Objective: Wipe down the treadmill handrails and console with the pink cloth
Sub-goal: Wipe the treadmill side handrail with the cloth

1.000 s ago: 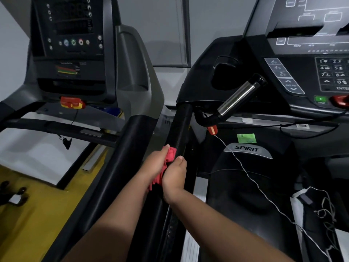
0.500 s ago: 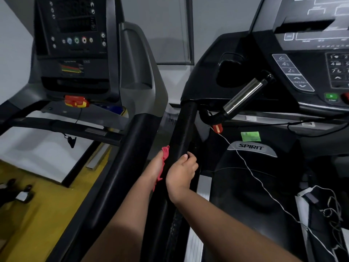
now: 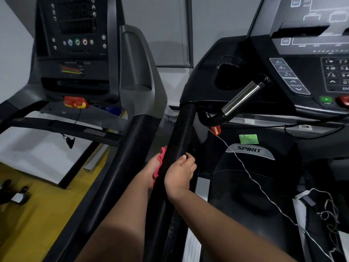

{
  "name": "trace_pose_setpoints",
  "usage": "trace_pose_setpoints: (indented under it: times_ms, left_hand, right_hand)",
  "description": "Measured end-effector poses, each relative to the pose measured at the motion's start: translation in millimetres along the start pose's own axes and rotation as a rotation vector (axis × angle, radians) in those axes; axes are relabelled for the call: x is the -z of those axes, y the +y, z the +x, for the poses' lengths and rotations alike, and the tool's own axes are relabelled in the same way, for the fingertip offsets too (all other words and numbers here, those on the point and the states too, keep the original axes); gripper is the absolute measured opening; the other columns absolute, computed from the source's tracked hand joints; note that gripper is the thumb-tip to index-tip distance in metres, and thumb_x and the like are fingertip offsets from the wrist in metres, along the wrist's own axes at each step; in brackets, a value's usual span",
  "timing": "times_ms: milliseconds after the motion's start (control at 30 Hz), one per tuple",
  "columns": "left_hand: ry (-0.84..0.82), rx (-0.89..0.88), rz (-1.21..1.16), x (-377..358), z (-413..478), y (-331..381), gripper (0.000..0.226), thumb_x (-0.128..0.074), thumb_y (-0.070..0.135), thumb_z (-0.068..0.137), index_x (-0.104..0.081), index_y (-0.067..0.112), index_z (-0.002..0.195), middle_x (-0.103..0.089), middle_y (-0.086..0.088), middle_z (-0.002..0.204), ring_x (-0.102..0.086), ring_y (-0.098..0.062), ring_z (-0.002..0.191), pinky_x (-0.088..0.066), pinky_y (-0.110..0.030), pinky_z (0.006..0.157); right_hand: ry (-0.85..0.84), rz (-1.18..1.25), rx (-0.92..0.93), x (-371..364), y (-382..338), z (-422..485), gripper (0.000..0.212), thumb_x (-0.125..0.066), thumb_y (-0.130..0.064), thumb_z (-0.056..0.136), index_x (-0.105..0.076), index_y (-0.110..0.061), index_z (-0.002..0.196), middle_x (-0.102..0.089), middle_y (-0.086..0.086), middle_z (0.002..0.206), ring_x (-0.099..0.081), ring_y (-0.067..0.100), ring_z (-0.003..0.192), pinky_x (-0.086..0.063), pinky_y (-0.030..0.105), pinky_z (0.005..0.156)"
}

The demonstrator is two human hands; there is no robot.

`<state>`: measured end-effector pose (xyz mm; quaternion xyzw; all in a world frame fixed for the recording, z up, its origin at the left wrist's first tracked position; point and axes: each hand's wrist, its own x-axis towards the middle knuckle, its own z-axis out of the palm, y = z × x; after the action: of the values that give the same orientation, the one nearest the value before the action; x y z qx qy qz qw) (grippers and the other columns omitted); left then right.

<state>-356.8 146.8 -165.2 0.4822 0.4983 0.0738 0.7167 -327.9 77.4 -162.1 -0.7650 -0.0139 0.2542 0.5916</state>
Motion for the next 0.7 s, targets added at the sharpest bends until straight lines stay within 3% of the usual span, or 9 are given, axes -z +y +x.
trace_pose_setpoints:
  times_ms: [67,100,200,267,333,400,500,567,700]
  left_hand:
    - [-0.024,0.032,-0.125,0.0,-2.6,-13.7,0.052,-0.035,0.052,0.097,-0.066,0.01,0.102,-0.072,-0.008,0.09,-0.064,-0.021,0.091,-0.051,-0.028,0.079]
    - [-0.015,0.036,-0.15,1.2,-4.4,-19.8,0.051,-0.037,0.051,0.096,-0.065,0.009,0.101,-0.071,-0.009,0.089,-0.063,-0.02,0.088,-0.051,-0.026,0.076]
    - [0.054,-0.012,-0.171,4.4,-13.3,-27.3,0.054,-0.039,0.05,0.096,-0.058,0.01,0.127,-0.063,-0.011,0.121,-0.059,-0.021,0.108,-0.046,-0.029,0.093]
    - [0.082,-0.05,-0.055,3.4,-27.9,-26.9,0.054,-0.03,0.049,0.099,-0.041,0.021,0.143,-0.048,0.0,0.141,-0.044,-0.021,0.129,-0.03,-0.039,0.109]
    - [0.11,-0.064,0.112,1.2,-44.9,-28.3,0.05,-0.021,0.052,0.1,-0.028,0.035,0.147,-0.032,0.01,0.15,-0.026,-0.018,0.141,-0.018,-0.048,0.112]
    - [0.12,-0.056,0.169,2.7,-57.4,-31.7,0.048,-0.02,0.054,0.1,-0.031,0.04,0.144,-0.035,0.014,0.145,-0.029,-0.016,0.139,-0.028,-0.048,0.102]
    - [0.247,-0.128,0.359,1.9,-69.1,-41.2,0.049,-0.022,0.06,0.096,-0.051,0.034,0.126,-0.054,0.01,0.125,-0.052,-0.012,0.11,-0.047,-0.039,0.087]
    - [0.419,-0.243,0.557,-4.3,-75.1,-45.6,0.048,-0.024,0.054,0.097,-0.055,0.024,0.12,-0.061,0.0,0.111,-0.058,-0.016,0.097,-0.05,-0.037,0.083]
    - [0.645,-0.443,0.775,-21.0,-81.5,-37.8,0.039,-0.036,0.043,0.097,-0.056,0.018,0.12,-0.059,-0.006,0.114,-0.057,-0.025,0.103,-0.047,-0.04,0.087]
  right_hand:
    - [0.007,-0.002,0.007,-0.2,0.9,0.8,0.038,-0.025,-0.028,0.102,-0.039,-0.015,0.135,-0.04,0.009,0.135,-0.041,0.026,0.12,-0.037,0.04,0.101]
    - [0.007,0.002,0.009,0.3,1.2,1.0,0.038,-0.025,-0.028,0.103,-0.04,-0.015,0.135,-0.04,0.009,0.135,-0.041,0.026,0.12,-0.036,0.039,0.101]
    - [-0.006,0.014,0.004,1.6,0.8,1.3,0.038,-0.024,-0.027,0.103,-0.04,-0.014,0.134,-0.039,0.009,0.135,-0.041,0.025,0.12,-0.036,0.04,0.101]
    - [-0.003,0.016,0.0,1.4,0.4,1.3,0.037,-0.024,-0.028,0.103,-0.041,-0.013,0.132,-0.039,0.009,0.134,-0.04,0.026,0.12,-0.036,0.042,0.101]
    - [0.004,0.018,-0.009,1.1,-0.1,0.8,0.037,-0.025,-0.028,0.103,-0.042,-0.012,0.131,-0.04,0.009,0.134,-0.041,0.026,0.119,-0.037,0.042,0.099]
    - [0.0,0.021,-0.016,1.5,-0.5,0.0,0.037,-0.025,-0.028,0.103,-0.043,-0.012,0.13,-0.04,0.009,0.133,-0.041,0.026,0.119,-0.037,0.041,0.098]
    - [-0.01,0.024,-0.023,2.9,-2.7,-1.7,0.037,-0.025,-0.028,0.103,-0.043,-0.013,0.131,-0.04,0.009,0.134,-0.041,0.026,0.119,-0.038,0.043,0.098]
    - [-0.027,0.054,-0.046,5.4,-3.4,-2.1,0.037,-0.027,-0.029,0.103,-0.043,-0.014,0.131,-0.04,0.009,0.135,-0.041,0.027,0.121,-0.037,0.043,0.099]
    - [-0.113,0.161,-0.127,14.5,5.3,2.0,0.034,-0.035,-0.032,0.1,-0.048,-0.015,0.127,-0.043,0.009,0.131,-0.043,0.028,0.121,-0.036,0.043,0.103]
